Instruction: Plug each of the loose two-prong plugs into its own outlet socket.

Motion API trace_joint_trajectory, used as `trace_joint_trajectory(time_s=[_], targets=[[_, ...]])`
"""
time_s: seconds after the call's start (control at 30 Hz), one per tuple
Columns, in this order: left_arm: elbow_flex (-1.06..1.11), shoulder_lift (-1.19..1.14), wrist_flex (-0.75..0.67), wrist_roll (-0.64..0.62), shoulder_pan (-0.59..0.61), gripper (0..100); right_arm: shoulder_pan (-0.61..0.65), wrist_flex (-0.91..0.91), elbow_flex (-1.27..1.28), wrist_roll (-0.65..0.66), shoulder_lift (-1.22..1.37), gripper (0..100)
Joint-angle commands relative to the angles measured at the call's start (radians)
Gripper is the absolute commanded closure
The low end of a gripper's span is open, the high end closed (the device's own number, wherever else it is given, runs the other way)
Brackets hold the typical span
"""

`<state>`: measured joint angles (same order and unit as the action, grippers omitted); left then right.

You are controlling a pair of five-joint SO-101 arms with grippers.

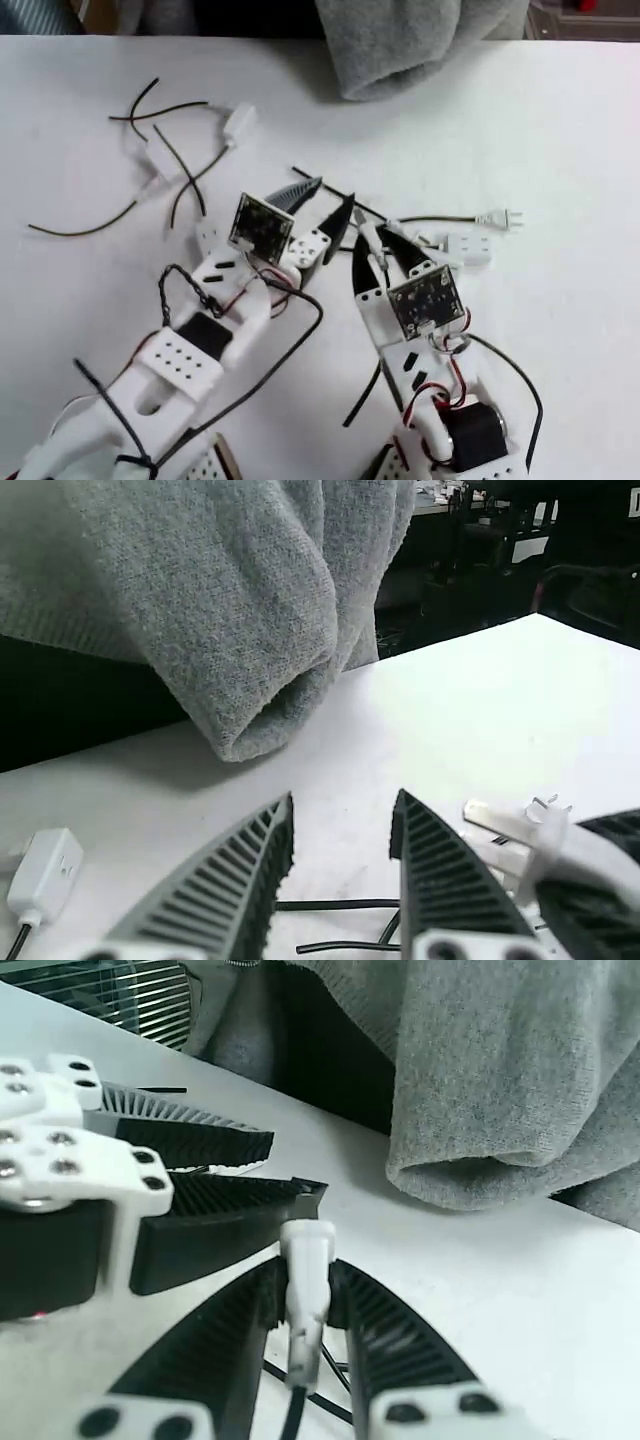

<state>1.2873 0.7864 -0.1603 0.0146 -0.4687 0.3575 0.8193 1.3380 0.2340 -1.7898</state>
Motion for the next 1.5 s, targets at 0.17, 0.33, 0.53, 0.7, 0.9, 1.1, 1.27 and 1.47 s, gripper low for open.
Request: trace_joint_trajectory(time_s=[0.17, 0.33, 0.53, 0.7, 0.9, 1.1, 1.27, 1.47], targets=[[-0.008, 0.012, -0.126, 0.003, 0.059, 83, -0.016, -0.013, 0.012, 0.057, -0.012, 97.9], [-0.063, 0.013, -0.112, 0.000, 0.101, 83, -0.013, -0.094, 0.091, 0.083, -0.010, 97.9], [-0.077, 0.013, -0.078, -0.074, 0.015, 83, 0.022, -0.139, 0.143, 0.084, -0.008, 97.9], [-0.071, 0.008, -0.071, -0.092, -0.071, 83, 0.067, -0.139, 0.155, 0.084, -0.008, 97.9], [-0.069, 0.004, 0.002, -0.091, -0.074, 83, 0.058, -0.133, 0.140, 0.084, -0.012, 97.9], [0.005, 0.004, -0.046, -0.089, -0.074, 83, 0.064, -0.042, 0.044, 0.077, -0.012, 97.9], [0.028, 0.004, -0.081, -0.077, -0.074, 83, 0.064, 0.012, -0.008, 0.077, -0.013, 97.9], [0.028, 0.004, -0.083, 0.017, -0.065, 83, 0.059, 0.021, -0.015, 0.083, -0.013, 97.9]])
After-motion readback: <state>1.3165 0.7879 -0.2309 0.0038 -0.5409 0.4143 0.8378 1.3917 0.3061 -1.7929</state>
